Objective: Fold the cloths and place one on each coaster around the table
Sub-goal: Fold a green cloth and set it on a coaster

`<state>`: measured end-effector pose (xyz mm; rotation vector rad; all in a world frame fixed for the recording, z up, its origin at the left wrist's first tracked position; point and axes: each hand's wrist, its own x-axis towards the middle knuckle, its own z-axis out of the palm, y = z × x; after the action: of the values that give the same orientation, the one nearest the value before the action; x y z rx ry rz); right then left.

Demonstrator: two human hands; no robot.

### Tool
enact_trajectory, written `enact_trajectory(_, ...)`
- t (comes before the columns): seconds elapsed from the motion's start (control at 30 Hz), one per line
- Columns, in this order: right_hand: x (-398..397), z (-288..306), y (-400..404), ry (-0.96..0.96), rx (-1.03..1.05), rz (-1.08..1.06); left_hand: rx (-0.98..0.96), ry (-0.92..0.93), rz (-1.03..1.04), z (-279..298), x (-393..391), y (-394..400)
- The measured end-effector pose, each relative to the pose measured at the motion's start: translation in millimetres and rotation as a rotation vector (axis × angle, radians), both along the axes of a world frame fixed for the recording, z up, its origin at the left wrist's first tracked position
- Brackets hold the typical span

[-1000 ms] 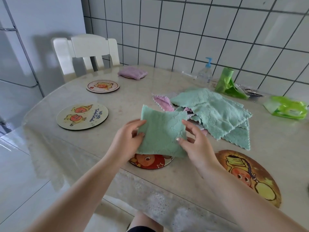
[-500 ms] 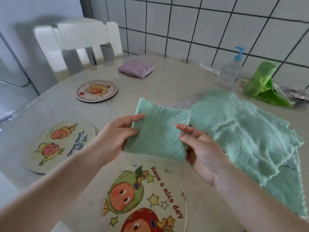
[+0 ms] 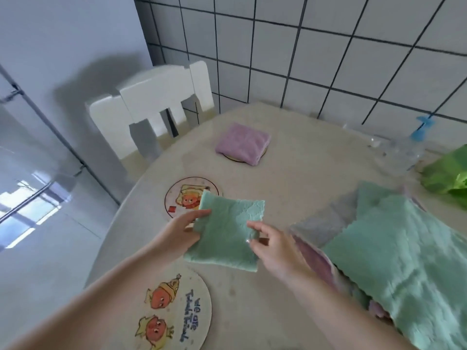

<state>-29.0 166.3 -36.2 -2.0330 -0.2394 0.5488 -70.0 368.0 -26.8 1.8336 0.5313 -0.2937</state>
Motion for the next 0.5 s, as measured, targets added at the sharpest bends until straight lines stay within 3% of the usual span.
enact_trajectory(0.17,21,-6,63,0.109,-0.026,-0.013,0.055,0.04,-0.026,0,38,63)
enact_trajectory(0.5,57,-25,124,0.127,-0.099,-0.023,0.311,0.036,-0.243,-21,88,128)
